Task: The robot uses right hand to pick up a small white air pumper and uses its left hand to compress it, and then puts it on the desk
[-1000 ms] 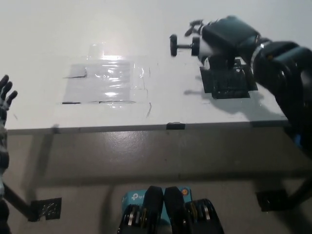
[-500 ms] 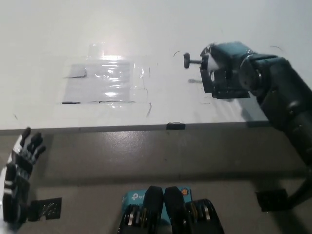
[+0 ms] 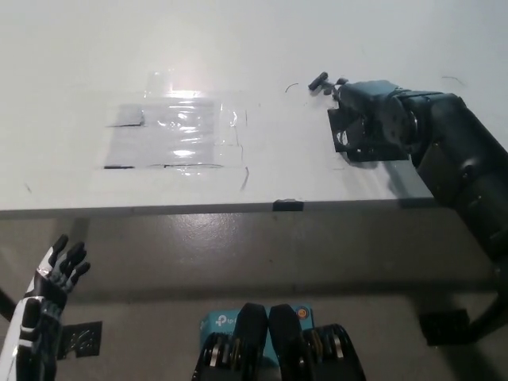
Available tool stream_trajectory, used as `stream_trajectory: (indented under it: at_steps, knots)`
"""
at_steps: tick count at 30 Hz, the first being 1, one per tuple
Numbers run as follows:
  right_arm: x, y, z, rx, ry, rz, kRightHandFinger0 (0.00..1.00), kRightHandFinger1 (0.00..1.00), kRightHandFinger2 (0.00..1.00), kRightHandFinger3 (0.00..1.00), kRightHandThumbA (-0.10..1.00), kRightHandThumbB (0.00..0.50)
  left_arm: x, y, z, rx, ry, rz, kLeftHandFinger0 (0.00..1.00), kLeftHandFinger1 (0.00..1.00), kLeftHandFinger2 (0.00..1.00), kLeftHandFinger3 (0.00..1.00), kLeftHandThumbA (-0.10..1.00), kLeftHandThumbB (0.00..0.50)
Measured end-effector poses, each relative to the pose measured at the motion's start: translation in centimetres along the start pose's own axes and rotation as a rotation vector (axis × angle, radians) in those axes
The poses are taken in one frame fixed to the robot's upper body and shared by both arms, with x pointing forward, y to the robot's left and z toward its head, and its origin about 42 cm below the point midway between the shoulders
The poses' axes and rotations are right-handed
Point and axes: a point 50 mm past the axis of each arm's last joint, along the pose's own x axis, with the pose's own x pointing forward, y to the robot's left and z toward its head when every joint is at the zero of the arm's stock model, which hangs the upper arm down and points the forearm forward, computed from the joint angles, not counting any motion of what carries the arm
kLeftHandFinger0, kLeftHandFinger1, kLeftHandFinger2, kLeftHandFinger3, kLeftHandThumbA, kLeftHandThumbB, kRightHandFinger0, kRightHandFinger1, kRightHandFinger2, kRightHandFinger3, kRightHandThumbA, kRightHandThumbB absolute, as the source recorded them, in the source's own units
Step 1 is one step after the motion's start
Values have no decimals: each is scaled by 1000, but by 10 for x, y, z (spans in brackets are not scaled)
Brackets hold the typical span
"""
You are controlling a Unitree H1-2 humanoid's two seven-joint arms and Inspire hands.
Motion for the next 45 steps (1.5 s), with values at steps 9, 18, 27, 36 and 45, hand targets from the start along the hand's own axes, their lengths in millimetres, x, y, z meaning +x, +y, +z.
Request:
stream_trajectory:
  at_steps: [9, 18, 27, 36, 45]
  knots:
    - [-37, -15, 17, 159, -187, -173, 1000, 1000, 1000, 1000, 1000, 352, -4, -6, -3, -3, 18, -9, 1000, 1000, 1000, 1000, 1000, 241]
    - [-89, -3, 17, 300, -322, -358, 1000, 1000, 1000, 1000, 1000, 324, 4, -11, -5, -18, 16, -17, 1000, 1000, 1000, 1000, 1000, 245]
    - [-150, 122, 30, 607, -401, -379, 1000, 1000, 1000, 1000, 1000, 210, 24, -16, -11, -29, 8, -39, 1000, 1000, 1000, 1000, 1000, 214]
    - [-182, 214, 39, 1038, -349, -482, 1000, 1000, 1000, 1000, 1000, 193, 54, -20, -14, -25, -13, -60, 1000, 1000, 1000, 1000, 1000, 203]
    - [-163, 252, 31, 1241, -313, -551, 1000, 1000, 1000, 1000, 1000, 164, 58, -14, -36, -25, 76, -73, 1000, 1000, 1000, 1000, 1000, 219]
